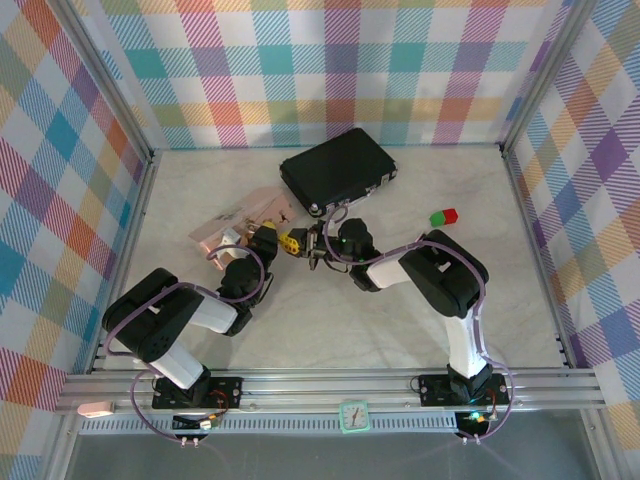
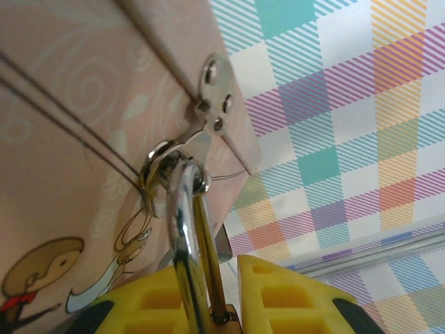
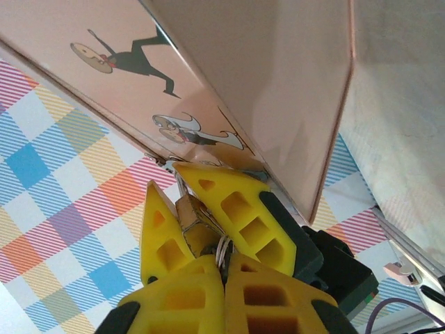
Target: Unlock a padlock with a key
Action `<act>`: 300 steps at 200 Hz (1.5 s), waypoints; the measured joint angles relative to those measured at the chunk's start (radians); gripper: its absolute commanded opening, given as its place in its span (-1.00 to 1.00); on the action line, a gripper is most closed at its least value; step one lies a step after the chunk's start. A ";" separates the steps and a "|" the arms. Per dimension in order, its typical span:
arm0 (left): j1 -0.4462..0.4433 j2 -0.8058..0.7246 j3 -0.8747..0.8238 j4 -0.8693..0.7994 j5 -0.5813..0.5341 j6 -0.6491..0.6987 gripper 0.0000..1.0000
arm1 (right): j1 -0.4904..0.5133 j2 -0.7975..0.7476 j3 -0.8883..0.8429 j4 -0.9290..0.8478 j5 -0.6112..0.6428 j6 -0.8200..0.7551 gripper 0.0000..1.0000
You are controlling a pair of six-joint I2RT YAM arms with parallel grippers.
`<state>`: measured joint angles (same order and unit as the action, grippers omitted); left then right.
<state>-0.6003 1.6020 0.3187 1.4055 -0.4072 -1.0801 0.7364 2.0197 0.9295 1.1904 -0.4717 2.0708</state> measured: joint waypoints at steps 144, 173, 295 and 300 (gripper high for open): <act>-0.032 0.064 0.000 -0.136 0.058 -0.125 -1.00 | -0.030 -0.063 -0.134 -0.075 -0.004 -0.306 -0.02; -0.032 0.063 0.000 -0.180 0.063 -0.131 -1.00 | -0.031 -0.100 -0.142 -0.123 -0.005 -0.393 -0.10; -0.032 0.063 0.000 -0.196 0.082 -0.151 -1.00 | -0.013 -0.096 -0.101 -0.243 -0.015 -0.547 -0.41; -0.032 0.064 0.000 -0.195 0.084 -0.155 -1.00 | -0.012 -0.094 -0.096 -0.243 -0.016 -0.547 -0.41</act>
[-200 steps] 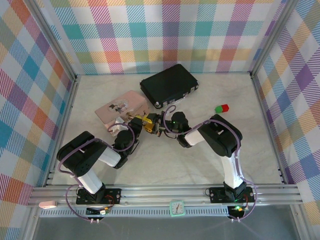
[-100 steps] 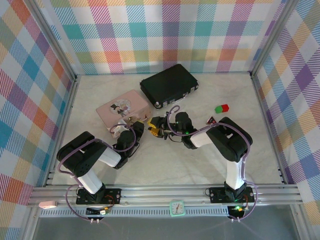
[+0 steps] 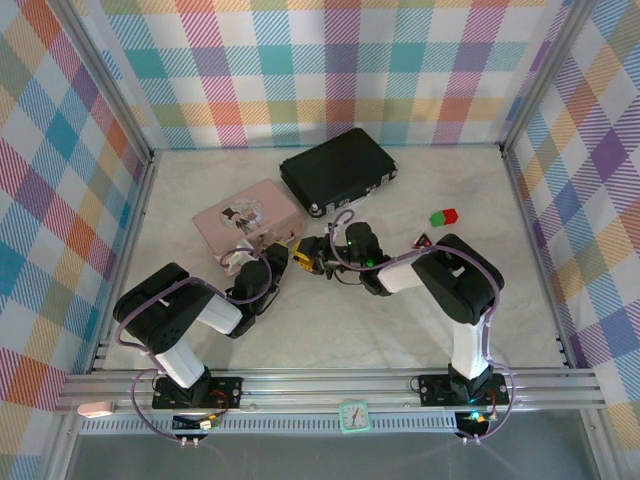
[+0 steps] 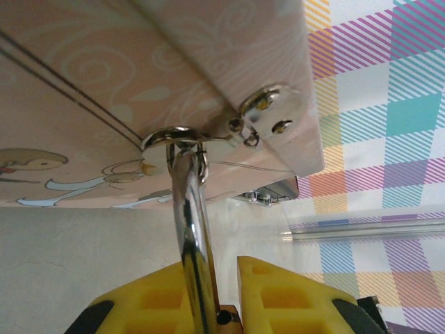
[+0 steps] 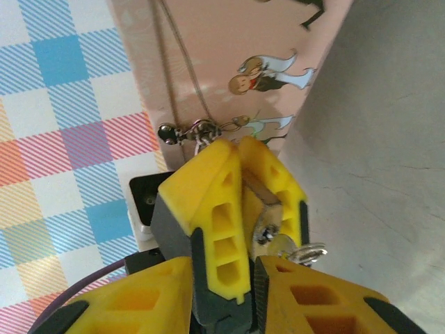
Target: Unlock a padlock with a key
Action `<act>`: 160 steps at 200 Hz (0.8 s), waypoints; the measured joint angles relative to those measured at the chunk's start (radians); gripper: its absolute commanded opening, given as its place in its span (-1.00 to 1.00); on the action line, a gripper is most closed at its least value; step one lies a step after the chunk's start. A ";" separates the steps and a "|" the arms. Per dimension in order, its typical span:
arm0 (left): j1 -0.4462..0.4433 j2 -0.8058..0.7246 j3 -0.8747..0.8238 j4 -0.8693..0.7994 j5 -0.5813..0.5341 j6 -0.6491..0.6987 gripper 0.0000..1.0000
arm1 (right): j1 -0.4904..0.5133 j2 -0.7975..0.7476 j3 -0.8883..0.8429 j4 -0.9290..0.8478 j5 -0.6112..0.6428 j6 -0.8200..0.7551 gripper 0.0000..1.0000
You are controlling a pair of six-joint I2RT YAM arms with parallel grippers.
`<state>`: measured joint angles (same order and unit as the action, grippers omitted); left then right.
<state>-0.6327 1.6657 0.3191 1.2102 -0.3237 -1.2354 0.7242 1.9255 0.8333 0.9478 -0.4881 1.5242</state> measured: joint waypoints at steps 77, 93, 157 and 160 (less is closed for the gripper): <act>0.000 0.013 0.000 0.008 0.012 -0.010 -1.00 | 0.003 0.017 -0.015 -0.006 0.024 -0.022 -0.18; 0.000 0.013 0.000 0.016 0.016 -0.010 -1.00 | 0.004 0.017 -0.016 -0.031 0.024 -0.026 -0.20; 0.000 0.013 0.000 0.023 0.021 -0.013 -1.00 | 0.010 0.021 -0.016 -0.041 0.028 -0.024 -0.64; 0.000 0.013 0.000 0.023 0.021 -0.014 -1.00 | 0.010 0.021 -0.016 -0.039 0.028 -0.026 -0.67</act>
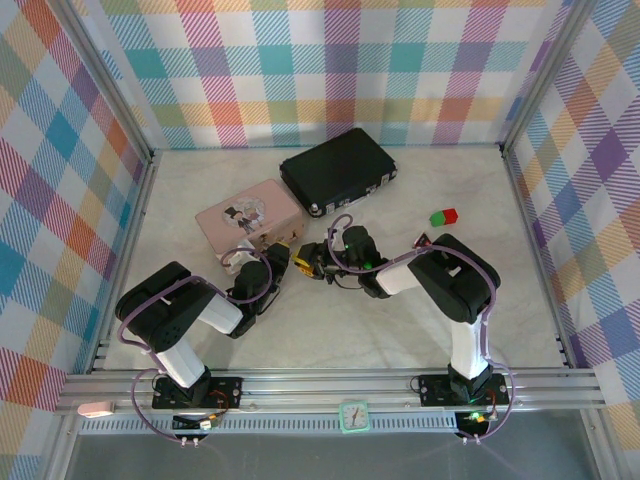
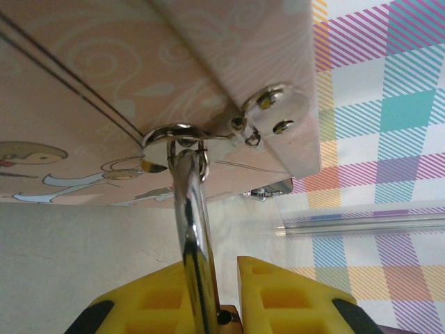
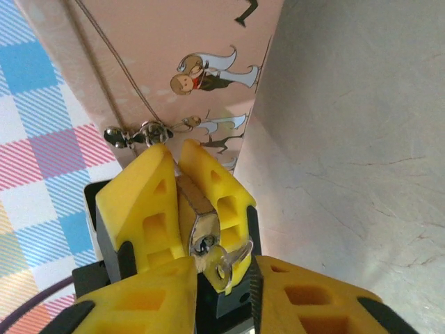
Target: Unlock a padlock with a key
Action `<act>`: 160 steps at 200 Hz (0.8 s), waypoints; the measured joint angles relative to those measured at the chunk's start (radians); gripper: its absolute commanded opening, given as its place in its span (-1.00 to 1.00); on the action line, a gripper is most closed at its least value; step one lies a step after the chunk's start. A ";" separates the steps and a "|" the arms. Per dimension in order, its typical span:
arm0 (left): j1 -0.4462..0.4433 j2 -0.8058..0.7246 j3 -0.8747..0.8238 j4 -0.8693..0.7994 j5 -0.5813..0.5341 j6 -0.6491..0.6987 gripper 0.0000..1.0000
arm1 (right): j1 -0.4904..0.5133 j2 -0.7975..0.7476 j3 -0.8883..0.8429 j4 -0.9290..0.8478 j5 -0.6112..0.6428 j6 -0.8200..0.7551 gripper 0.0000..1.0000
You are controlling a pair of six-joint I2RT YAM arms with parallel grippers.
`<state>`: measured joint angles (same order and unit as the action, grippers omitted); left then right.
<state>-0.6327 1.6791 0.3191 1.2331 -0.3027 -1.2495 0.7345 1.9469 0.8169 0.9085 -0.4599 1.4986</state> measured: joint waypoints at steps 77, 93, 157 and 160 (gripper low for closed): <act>0.000 0.000 0.000 -0.001 -0.012 -0.005 -1.00 | 0.002 0.055 0.000 0.118 -0.003 0.103 -0.70; 0.000 0.000 0.000 0.000 -0.011 -0.010 -1.00 | 0.006 0.055 0.001 0.127 0.002 0.124 -0.71; 0.000 0.000 0.000 0.026 -0.034 -0.019 -1.00 | 0.010 0.071 0.003 0.185 0.021 0.201 -1.00; 0.000 0.000 0.000 0.026 -0.035 -0.018 -1.00 | 0.010 0.073 0.003 0.191 0.022 0.206 -1.00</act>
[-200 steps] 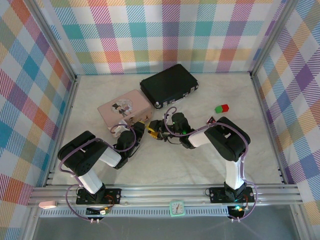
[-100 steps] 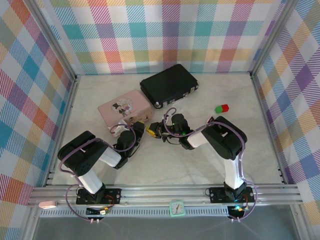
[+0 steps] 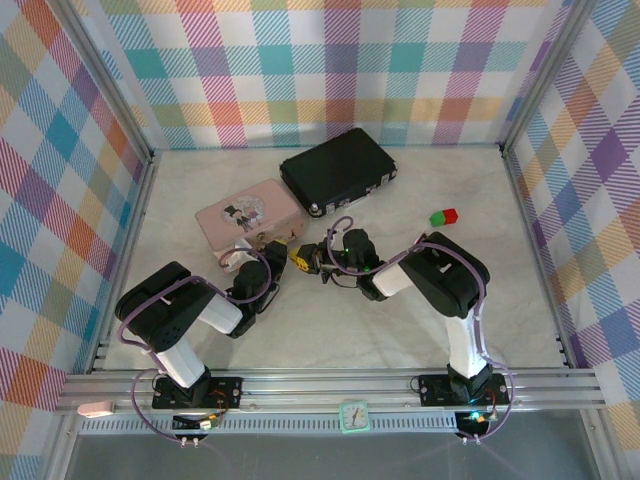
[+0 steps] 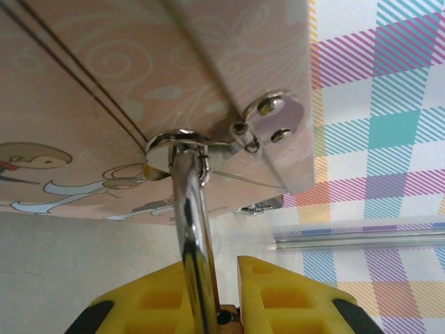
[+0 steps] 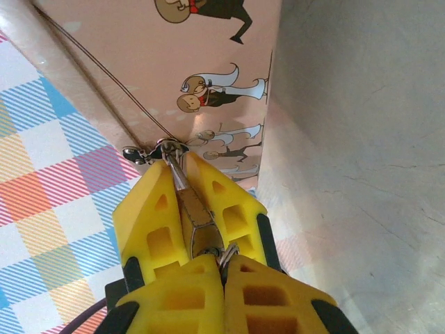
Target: Unlock a padlock with a key
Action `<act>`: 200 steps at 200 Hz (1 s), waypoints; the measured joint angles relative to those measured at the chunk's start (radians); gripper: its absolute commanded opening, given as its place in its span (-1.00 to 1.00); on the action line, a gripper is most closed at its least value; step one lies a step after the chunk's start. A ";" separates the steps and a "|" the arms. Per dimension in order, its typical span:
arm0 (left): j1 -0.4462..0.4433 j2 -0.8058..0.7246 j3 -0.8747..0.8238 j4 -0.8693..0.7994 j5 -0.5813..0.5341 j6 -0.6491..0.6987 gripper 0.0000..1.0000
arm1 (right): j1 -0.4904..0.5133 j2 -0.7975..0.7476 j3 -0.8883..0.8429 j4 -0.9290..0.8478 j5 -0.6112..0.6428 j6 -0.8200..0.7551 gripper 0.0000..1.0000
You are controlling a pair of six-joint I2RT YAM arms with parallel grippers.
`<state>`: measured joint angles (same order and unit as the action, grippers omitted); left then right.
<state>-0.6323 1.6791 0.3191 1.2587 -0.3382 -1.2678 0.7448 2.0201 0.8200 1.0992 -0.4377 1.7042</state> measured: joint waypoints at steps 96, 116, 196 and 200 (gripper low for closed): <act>0.036 -0.033 0.035 0.087 0.061 0.208 -1.00 | 0.001 -0.023 0.004 0.129 0.072 0.338 -1.00; 0.056 -0.033 0.056 0.132 0.084 0.261 -1.00 | 0.000 -0.039 0.029 0.126 0.095 0.355 -1.00; 0.079 0.013 0.063 0.181 0.125 0.312 -1.00 | -0.002 -0.041 0.038 0.081 0.106 0.367 -1.00; 0.079 0.013 0.061 0.180 0.127 0.312 -1.00 | -0.001 -0.041 0.035 0.083 0.108 0.367 -1.00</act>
<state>-0.5537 1.6917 0.3805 1.4387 -0.2111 -0.9554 0.7437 1.9793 0.8547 1.1820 -0.3302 2.0708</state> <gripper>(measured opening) 0.153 0.047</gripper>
